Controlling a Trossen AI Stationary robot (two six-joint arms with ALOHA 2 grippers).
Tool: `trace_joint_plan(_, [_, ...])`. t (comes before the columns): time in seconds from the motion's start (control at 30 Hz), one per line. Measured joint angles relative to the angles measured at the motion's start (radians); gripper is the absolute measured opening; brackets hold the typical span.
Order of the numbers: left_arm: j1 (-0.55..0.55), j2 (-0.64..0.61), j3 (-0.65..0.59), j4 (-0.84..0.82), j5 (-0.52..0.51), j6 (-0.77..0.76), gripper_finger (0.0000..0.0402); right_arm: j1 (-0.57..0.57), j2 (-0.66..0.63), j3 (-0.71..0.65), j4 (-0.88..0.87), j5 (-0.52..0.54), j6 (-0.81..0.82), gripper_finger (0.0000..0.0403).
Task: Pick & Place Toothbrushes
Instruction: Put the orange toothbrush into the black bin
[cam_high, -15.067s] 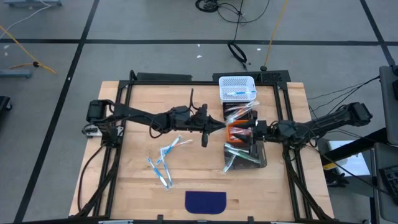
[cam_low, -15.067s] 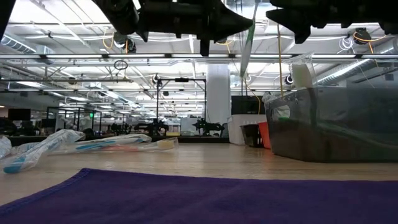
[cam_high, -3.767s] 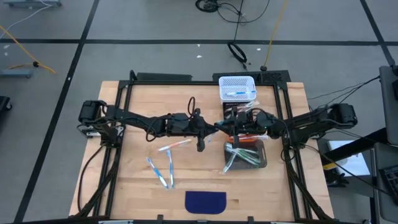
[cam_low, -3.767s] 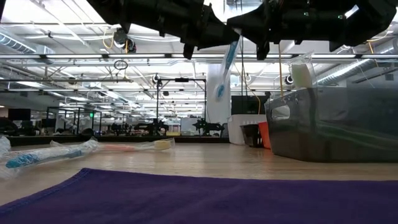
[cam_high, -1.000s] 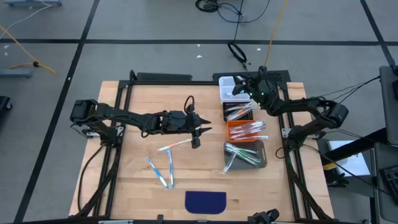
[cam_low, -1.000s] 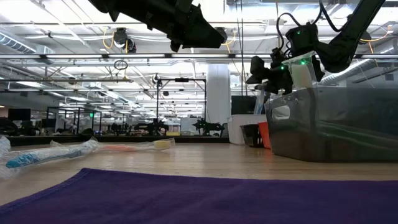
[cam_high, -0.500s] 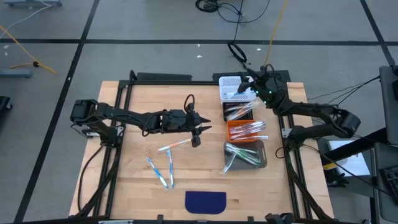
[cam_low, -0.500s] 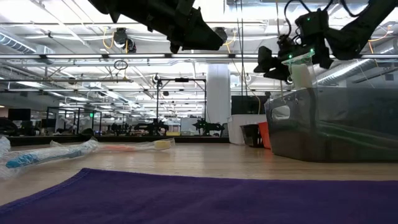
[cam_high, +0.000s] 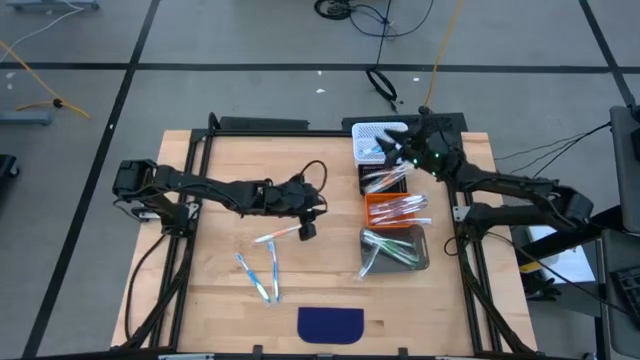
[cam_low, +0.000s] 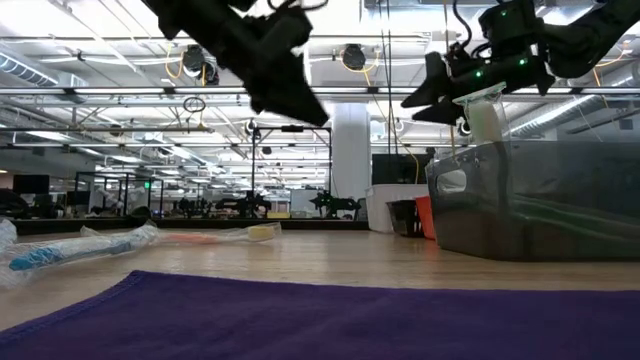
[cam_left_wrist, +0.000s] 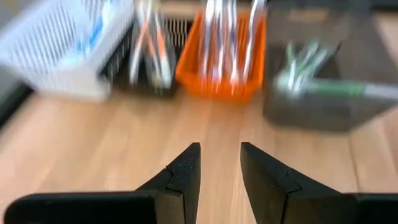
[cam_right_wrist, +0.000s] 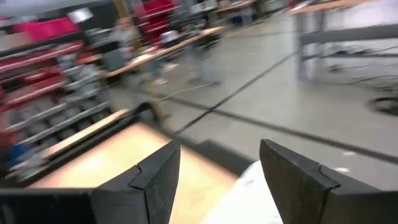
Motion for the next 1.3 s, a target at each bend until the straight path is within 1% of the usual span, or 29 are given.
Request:
trace_joint_plan(0.1, [-0.007, -0.001, 0.0, -0.116, 0.002, -0.054, 0.0115, 0.043, -0.01, 0.0, -0.014, -0.072, 0.001, 0.021])
trace_joint_plan(0.2, [-0.019, -0.001, 0.0, -0.243, 0.031, -0.11, 0.0115, 0.094, -0.014, 0.0, -0.013, -0.122, 0.001, 0.021])
trace_joint_plan(0.33, [-0.041, -0.001, 0.0, -0.383, 0.055, -0.163, 0.0115, 0.168, -0.014, 0.0, -0.015, -0.176, 0.001, 0.0208])
trace_joint_plan(0.47, [-0.06, 0.003, -0.001, -0.463, 0.053, -0.207, 0.0115, 0.248, -0.014, 0.0, -0.013, -0.201, 0.001, 0.0208])
trace_joint_plan(0.67, [-0.067, 0.008, -0.029, -0.469, 0.053, -0.212, 0.0115, 0.354, -0.014, 0.0, -0.011, -0.2, 0.001, 0.0208])
trace_joint_plan(0.9, [-0.067, 0.008, -0.087, -0.467, 0.052, -0.252, 0.0115, 0.435, -0.014, 0.0, -0.01, -0.199, 0.0, 0.0208])
trace_joint_plan(1.2, [-0.068, 0.008, -0.164, -0.462, 0.055, -0.322, 0.0115, 0.472, -0.014, 0.0, 0.02, -0.198, -0.013, 0.0208])
trace_joint_plan(1.3, [-0.07, 0.008, -0.184, -0.428, 0.092, -0.331, 0.0115, 0.471, -0.014, 0.0, 0.02, -0.198, -0.016, 0.0208])
